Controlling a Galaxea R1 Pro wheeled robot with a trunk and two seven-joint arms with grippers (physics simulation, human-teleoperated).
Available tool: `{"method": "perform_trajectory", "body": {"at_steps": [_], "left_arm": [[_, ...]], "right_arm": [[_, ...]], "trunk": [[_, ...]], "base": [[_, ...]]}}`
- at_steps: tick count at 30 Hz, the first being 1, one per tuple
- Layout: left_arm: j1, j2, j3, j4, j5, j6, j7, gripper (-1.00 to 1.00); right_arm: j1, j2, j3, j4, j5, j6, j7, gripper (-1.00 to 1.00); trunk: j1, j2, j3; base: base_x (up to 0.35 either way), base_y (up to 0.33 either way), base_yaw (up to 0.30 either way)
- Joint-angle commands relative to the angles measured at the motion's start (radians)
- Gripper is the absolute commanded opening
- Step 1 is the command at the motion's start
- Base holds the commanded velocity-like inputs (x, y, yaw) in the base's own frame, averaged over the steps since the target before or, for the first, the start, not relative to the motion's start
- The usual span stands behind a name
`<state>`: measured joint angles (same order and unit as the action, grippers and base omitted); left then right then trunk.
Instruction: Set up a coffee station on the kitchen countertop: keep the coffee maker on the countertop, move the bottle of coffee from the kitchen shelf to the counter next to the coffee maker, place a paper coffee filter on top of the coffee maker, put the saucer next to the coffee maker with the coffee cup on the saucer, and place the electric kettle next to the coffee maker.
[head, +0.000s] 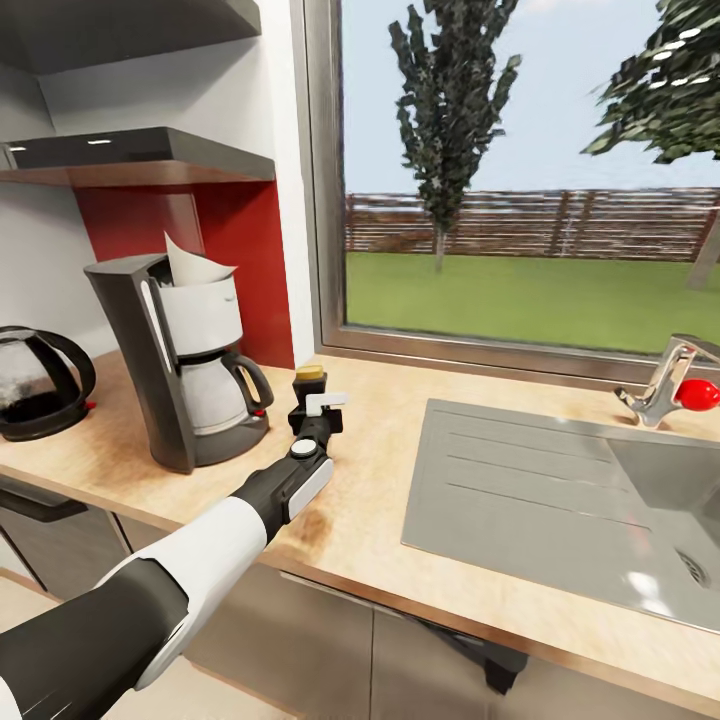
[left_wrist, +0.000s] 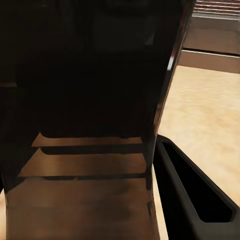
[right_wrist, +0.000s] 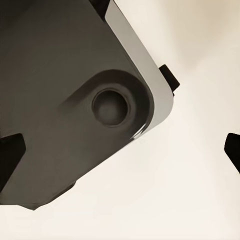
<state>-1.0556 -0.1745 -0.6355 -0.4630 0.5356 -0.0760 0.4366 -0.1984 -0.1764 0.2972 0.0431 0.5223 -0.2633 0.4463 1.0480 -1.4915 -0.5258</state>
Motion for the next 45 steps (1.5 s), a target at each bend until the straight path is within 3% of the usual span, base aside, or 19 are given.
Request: {"method": "perform_trajectory", "body": {"at_steps": [1, 30, 31, 45], "left_arm": [[-0.001, 0.000, -0.006, 0.003, 0.016, -0.007, 0.005, -1.00], [-0.001, 0.000, -0.006, 0.003, 0.015, -0.007, 0.005, -1.00], [-0.001, 0.000, -0.006, 0.003, 0.016, -0.007, 0.005, 1.00], [-0.001, 0.000, -0.005, 0.003, 0.016, -0.007, 0.005, 1.00]], "right_arm": [[-0.001, 0.000, 0.008, 0.003, -0.004, -0.007, 0.000, 1.00], [-0.001, 0.000, 0.008, 0.003, -0.004, -0.008, 0.000, 1.00], [-0.001, 0.000, 0.008, 0.003, -0.004, -0.008, 0.000, 1.00], [-0.001, 0.000, 0.008, 0.003, -0.004, -0.008, 0.000, 1.00]], "trunk": [[0.000, -0.001, -0.002], [0.000, -0.001, -0.015], [0.000, -0.001, -0.015], [0.000, -0.001, -0.015]], "base": [[0.000, 0.000, 0.014], [0.000, 0.000, 0.010], [0.000, 0.000, 0.000], [0.000, 0.000, 0.000]]}}
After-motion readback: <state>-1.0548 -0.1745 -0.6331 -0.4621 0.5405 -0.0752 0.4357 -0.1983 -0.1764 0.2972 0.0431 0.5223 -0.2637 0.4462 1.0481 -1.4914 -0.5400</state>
